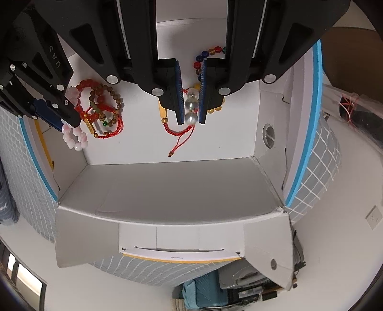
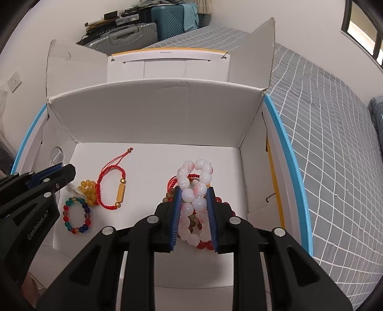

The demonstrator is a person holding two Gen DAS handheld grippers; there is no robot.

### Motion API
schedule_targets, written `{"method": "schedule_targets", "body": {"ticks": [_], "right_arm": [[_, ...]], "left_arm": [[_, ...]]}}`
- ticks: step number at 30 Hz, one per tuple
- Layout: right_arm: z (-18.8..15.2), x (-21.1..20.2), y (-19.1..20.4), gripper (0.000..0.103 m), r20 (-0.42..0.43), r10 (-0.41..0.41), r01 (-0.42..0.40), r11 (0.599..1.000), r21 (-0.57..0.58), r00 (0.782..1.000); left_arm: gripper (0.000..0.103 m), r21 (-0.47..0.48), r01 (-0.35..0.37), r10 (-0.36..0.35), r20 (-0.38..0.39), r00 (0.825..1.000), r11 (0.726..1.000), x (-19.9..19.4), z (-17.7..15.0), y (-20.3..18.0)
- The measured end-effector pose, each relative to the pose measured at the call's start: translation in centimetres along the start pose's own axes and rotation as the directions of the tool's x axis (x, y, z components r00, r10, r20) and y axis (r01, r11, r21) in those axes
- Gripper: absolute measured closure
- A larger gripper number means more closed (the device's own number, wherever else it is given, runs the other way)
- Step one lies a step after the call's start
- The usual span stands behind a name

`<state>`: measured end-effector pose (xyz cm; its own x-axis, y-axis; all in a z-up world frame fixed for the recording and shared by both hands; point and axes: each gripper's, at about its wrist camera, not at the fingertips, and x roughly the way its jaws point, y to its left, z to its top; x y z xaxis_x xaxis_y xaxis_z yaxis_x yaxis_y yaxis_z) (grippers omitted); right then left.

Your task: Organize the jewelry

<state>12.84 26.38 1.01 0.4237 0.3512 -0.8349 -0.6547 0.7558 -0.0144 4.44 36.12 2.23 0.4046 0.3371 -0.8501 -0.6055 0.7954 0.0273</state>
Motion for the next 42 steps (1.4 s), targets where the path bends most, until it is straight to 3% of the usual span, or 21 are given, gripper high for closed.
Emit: {"method": "schedule_targets", "body": {"ticks": [1, 2, 3, 6, 11, 18, 25, 29, 42], "right_arm": [[0.1, -0.1, 0.0, 0.064, 0.008, -0.004, 0.003, 1.0, 0.005, 1.0], [0.2, -0.4, -0.1, 0.049, 0.029, -0.007, 0.006, 1.0, 0.015, 1.0], [0.3, -0.9, -0.3, 0.041, 0.051, -0.004, 0.002, 1.0, 0.026, 0.999], [0.6, -1.8, -0.8, 0.036, 0.082, -0.003, -0.001, 0.999, 0.038, 0.997], [0.6, -5.1, -2.1, 0.018, 0.169, -0.012, -0.002, 0.997, 0.082, 0.985], [-1.7, -10.2, -3.4, 0.008, 0.261, -0.035, 0.003, 0.992, 0.124, 0.965], [-5.5, -14.5, -2.5, 0.008, 0.322, -0.041, 0.013, 0.996, 0.086, 0.946], [-7.8, -16.0, -1.8, 0.008, 0.347, -0.048, 0.023, 0.997, 0.075, 0.937], [-12.1, -14.4, -1.7, 0.008, 0.279, -0.041, 0.02, 0.997, 0.079, 0.959]], "left_arm": [[0.076, 0.002, -0.004, 0.004, 0.006, 1.0, 1.0, -0.2, 0.0, 0.1], [0.056, 0.004, -0.01, 0.01, 0.02, 1.0, 1.0, -0.5, 0.0, 0.2], [0.049, 0.0, -0.019, 0.019, 0.043, 0.999, 1.0, -1.1, -0.1, 0.4], [0.043, -0.008, -0.047, 0.047, 0.097, 0.994, 0.999, -3.0, 0.0, 0.8], [0.014, -0.038, -0.058, 0.065, 0.189, 0.98, 0.998, -6.7, -0.8, 1.7], [0.006, -0.037, -0.025, 0.034, 0.262, 0.964, 0.999, -10.7, -3.3, 2.2], [0.006, -0.037, 0.023, -0.01, 0.312, 0.95, 0.999, -14.4, -6.3, 2.2], [0.006, -0.019, 0.012, -0.005, 0.321, 0.947, 1.0, -15.4, -8.5, 1.7], [0.006, 0.0, -0.003, 0.003, 0.282, 0.959, 1.0, -13.9, -13.7, 1.7]]}}
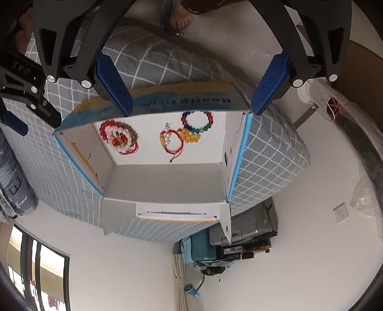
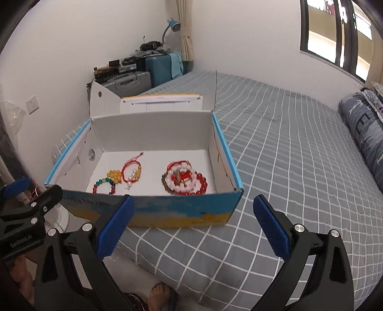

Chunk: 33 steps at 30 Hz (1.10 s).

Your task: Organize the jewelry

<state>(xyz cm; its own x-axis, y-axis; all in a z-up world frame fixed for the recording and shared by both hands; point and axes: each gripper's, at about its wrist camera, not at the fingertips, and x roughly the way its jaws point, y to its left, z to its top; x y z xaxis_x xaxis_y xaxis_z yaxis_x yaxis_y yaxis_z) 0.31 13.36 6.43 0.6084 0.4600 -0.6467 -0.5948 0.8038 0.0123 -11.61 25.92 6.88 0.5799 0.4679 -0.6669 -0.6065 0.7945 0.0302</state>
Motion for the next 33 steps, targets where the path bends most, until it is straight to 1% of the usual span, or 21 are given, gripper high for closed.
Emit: {"method": "schedule_targets", "body": {"ticks": [5, 8, 26, 29, 33], "right_arm": [[-0.21, 0.1, -0.01, 0.008, -0.005, 0.0, 0.0, 1.0, 0.001, 1.0], [-0.17, 0.17, 0.0, 0.008, -0.011, 0.008, -0.008, 1.0, 0.004, 1.0], [0.09, 0.18, -0.32, 0.008, -0.008, 0.011, -0.011, 1.0, 0.006, 1.0], [0.1, 0.11, -0.33, 0.008, -0.008, 0.012, -0.012, 1.0, 0.004, 1.0], [0.14, 0.11, -0.31, 0.008, -0.007, 0.012, -0.012, 1.0, 0.004, 1.0]], "left_arm": [[0.006, -0.013, 0.016, -0.016, -0.009, 1.0, 1.0, 0.16, -0.19, 0.07], [0.006, -0.015, 0.002, -0.002, -0.011, 1.0, 1.0, 0.26, -0.15, 0.03], [0.006, -0.008, 0.031, -0.031, -0.011, 0.999, 0.999, -0.2, -0.24, -0.37], [0.006, -0.02, 0.035, -0.036, -0.02, 0.999, 0.999, -0.11, -0.24, -0.3], [0.006, -0.021, 0.025, -0.026, -0.029, 0.999, 0.999, 0.14, -0.29, -0.39]]}}
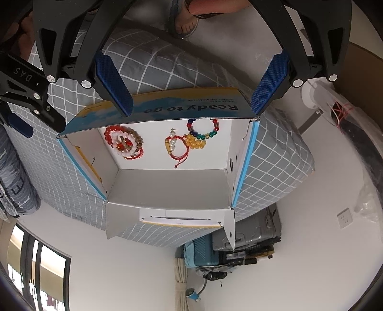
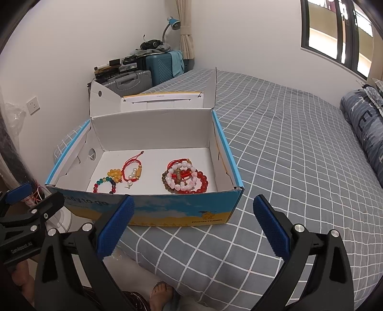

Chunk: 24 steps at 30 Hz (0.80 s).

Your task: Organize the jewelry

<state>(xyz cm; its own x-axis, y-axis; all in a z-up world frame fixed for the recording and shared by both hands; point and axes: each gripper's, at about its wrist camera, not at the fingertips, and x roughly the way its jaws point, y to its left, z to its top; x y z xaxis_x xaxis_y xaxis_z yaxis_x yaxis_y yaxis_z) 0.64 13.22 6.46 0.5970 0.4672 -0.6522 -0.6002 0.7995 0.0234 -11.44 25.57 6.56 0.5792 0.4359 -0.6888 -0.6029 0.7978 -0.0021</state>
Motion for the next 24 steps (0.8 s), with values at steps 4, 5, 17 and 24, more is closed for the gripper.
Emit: {"method": "schedule_targets", "body": {"ticks": [4, 5, 17, 24], "right_arm": [[0.0, 0.01, -0.04, 0.008, 0.0, 0.003, -0.003, 1.0, 0.0, 1.0], [-0.02, 0.02, -0.05, 0.008, -0.001, 0.002, -0.002, 1.0, 0.0, 1.0], [-0.09, 0.09, -0.18, 0.008, 0.0, 0.002, -0.002, 1.0, -0.003, 1.0], [-0.17, 0.22, -0.5, 0.008, 0.001, 0.0, 0.0, 1.0, 0.001, 1.0]], "left_arm": [[0.006, -0.003, -0.002, 0.002, 0.005, 1.0, 1.0, -0.09, -0.02, -0.05], [0.006, -0.006, -0.001, 0.001, 0.006, 1.0, 1.0, -0.1, 0.0, -0.02], [0.006, -0.007, 0.011, -0.01, 0.016, 1.0, 1.0, -0.3, -0.02, -0.19], [0.006, -0.015, 0.024, -0.024, 0.01, 1.0, 1.0, -0.35, 0.01, -0.15]]}}
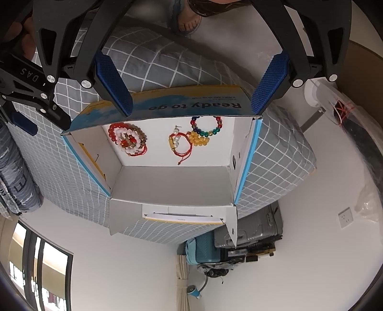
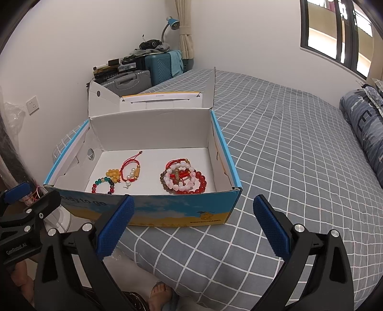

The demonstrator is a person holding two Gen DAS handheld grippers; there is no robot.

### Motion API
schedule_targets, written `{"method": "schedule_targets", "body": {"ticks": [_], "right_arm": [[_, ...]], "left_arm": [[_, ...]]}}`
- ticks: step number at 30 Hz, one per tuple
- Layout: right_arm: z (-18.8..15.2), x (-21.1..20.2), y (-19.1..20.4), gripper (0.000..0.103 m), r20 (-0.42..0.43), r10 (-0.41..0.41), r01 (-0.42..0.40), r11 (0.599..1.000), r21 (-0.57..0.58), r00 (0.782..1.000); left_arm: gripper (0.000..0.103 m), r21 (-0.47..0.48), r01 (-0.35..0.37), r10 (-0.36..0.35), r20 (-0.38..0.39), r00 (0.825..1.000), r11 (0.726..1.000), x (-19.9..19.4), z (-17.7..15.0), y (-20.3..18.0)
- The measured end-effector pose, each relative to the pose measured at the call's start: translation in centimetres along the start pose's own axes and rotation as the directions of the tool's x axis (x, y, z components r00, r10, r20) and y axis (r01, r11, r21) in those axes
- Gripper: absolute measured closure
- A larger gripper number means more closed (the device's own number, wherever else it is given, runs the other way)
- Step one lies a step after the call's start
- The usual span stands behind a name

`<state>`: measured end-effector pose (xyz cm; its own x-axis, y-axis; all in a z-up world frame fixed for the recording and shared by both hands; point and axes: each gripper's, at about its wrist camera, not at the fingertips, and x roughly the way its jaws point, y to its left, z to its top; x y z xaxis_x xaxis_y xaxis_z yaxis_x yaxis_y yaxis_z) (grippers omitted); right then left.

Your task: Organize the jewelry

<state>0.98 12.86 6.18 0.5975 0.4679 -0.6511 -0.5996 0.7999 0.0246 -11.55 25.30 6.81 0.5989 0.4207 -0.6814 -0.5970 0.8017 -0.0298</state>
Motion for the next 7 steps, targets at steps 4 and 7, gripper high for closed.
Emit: {"method": "schedule_targets", "body": {"ticks": [4, 7], "right_arm": [[-0.02, -0.07, -0.15, 0.008, 0.0, 0.001, -0.001, 1.0, 0.001, 1.0], [-0.01, -0.08, -0.18, 0.008, 0.001, 0.001, -0.001, 1.0, -0.001, 1.0]], "left_arm": [[0.006, -0.009, 0.004, -0.004, -0.006, 1.0, 1.0, 0.15, -0.02, 0.13], [0.006, -0.008, 0.004, -0.004, -0.007, 1.0, 1.0, 0.12, -0.03, 0.12]]}}
